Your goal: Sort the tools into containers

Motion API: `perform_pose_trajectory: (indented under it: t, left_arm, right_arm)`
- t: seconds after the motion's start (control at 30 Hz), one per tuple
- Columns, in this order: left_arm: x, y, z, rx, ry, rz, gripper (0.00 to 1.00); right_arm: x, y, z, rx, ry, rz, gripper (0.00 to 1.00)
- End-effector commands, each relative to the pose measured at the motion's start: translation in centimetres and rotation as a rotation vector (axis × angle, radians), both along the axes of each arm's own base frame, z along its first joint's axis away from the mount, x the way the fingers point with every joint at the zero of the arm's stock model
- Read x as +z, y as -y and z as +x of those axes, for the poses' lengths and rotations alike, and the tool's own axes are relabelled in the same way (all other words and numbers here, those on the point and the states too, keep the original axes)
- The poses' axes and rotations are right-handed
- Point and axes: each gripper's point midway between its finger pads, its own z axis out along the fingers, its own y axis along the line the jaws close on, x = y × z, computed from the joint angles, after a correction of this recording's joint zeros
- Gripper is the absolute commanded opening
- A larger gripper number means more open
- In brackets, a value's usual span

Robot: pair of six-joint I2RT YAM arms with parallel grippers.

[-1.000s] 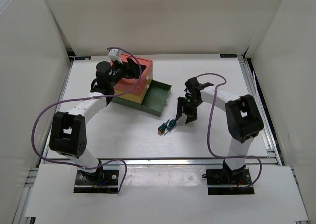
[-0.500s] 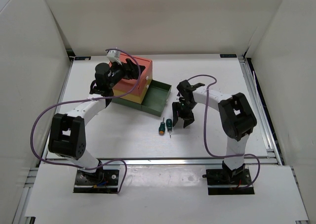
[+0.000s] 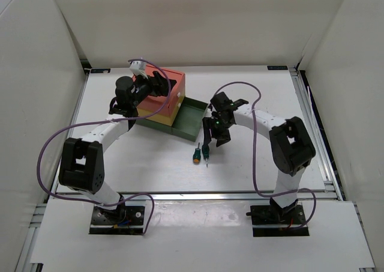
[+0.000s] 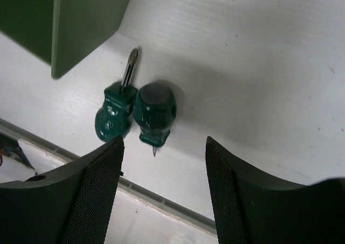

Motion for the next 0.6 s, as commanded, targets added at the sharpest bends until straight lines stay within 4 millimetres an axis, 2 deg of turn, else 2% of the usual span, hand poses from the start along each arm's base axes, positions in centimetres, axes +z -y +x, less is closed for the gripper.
perform_pose_trajectory:
  t: [0.0,0.03,0.1,0.13,0.2,0.23,0.27,0.33,0.37,0.4,0.43,0.47,0.5,0.57]
  left_arm:
    - [-13.9,-1.4,-4.3,0.038,-0.528,0.054,0.99]
    - [-14.1,-1.4,-4.3,0.039,-0.533,0.054,0.99]
    - [-14.1,-1.4,-4.3,0.038,-0.533,0.057,0.99]
    - [-14.1,-1.4,-4.3,0.038,-0.531,0.057,0.99]
    - [-14.0,-1.4,-4.2,0.038,-0.529,0.055,0.99]
    - [-14.0,-1.4,-4.2,0.044,-0.528,0.058,0.99]
    - [-14.0,-1.4,-4.2,0.039,-0.529,0.053,0.99]
    - [-14.1,-1.4,-4.3,0.039,-0.532,0.053,0.99]
    - [-14.0,-1.3,-4.2,0.04,-0.529,0.05,0.99]
    - [-13.9,-1.3,-4.2,0.039,-0.527,0.051,0.99]
    - [-13.9,-1.4,-4.2,0.041,-0.526,0.05,0.99]
    - [-14.1,-1.3,-4.2,0.04,-0.534,0.049,0.99]
    - [-14.1,-1.3,-4.2,0.041,-0.535,0.047,0.99]
    - [-14.0,-1.3,-4.1,0.041,-0.53,0.046,0.99]
  right_arm:
    - [-0.4,-0.9,1.1,0.042,0.037,-0.028,0.65]
    - [-1.2,-0.9,0.9,0.047,0.013,-0.052,0.65]
    - [-1.4,-1.2,1.1,0.059,0.009,-0.071,0.64]
    - [-2.2,-0.9,0.8,0.062,-0.027,-0.1,0.63]
    - [-2.6,-0.8,0.5,0.07,-0.04,-0.119,0.6]
    - [-2.9,-0.6,0.4,0.064,-0.051,-0.129,0.56]
    - [-3.2,-0.5,0.0,0.067,-0.065,-0.144,0.47]
    - [-3.2,0.0,0.0,0.059,-0.071,-0.158,0.36]
    - [-3.2,0.1,-0.1,0.056,-0.074,-0.163,0.3]
    - [-2.8,0.2,0.3,0.045,-0.055,-0.158,0.19]
    - [-2.6,0.4,0.4,0.032,-0.055,-0.158,0.14]
    - [-1.7,0.4,0.8,0.025,-0.024,-0.146,0.05]
    - [-1.1,0.3,1.2,0.015,-0.005,-0.132,0.0]
    - [0.7,0.4,2.5,-0.033,0.044,-0.104,0.0]
